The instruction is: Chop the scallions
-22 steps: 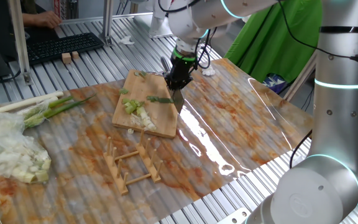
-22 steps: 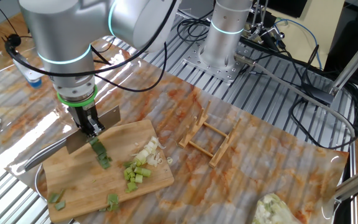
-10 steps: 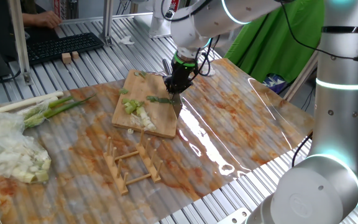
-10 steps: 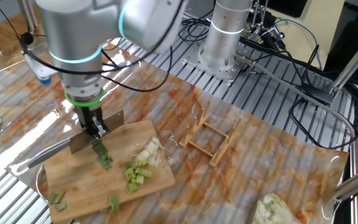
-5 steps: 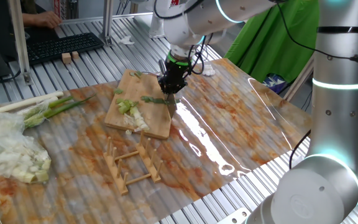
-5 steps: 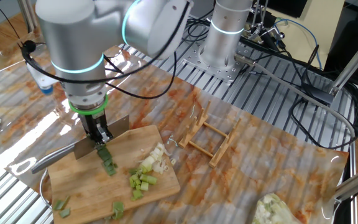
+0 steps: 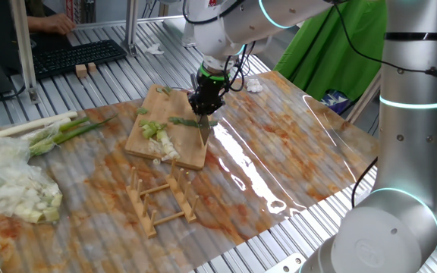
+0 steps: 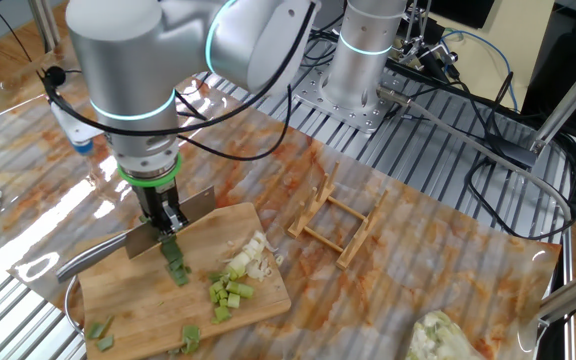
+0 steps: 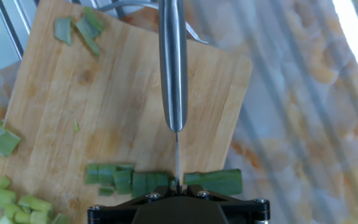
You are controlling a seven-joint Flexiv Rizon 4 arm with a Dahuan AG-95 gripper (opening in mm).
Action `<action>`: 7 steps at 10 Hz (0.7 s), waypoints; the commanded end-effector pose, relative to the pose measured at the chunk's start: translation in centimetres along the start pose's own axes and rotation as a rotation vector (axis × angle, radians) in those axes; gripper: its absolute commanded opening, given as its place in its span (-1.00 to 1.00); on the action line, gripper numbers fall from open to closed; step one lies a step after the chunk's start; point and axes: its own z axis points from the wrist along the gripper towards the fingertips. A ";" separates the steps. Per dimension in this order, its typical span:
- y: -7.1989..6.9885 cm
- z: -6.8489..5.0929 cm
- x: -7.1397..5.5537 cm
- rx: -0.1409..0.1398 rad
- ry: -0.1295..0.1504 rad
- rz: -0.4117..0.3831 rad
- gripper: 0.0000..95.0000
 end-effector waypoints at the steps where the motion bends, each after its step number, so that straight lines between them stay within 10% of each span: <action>1: 0.1 -0.4 -0.1 0.003 0.008 0.000 -1.00; 7: -1.5 -2.1 -0.7 0.031 0.018 -0.061 -1.00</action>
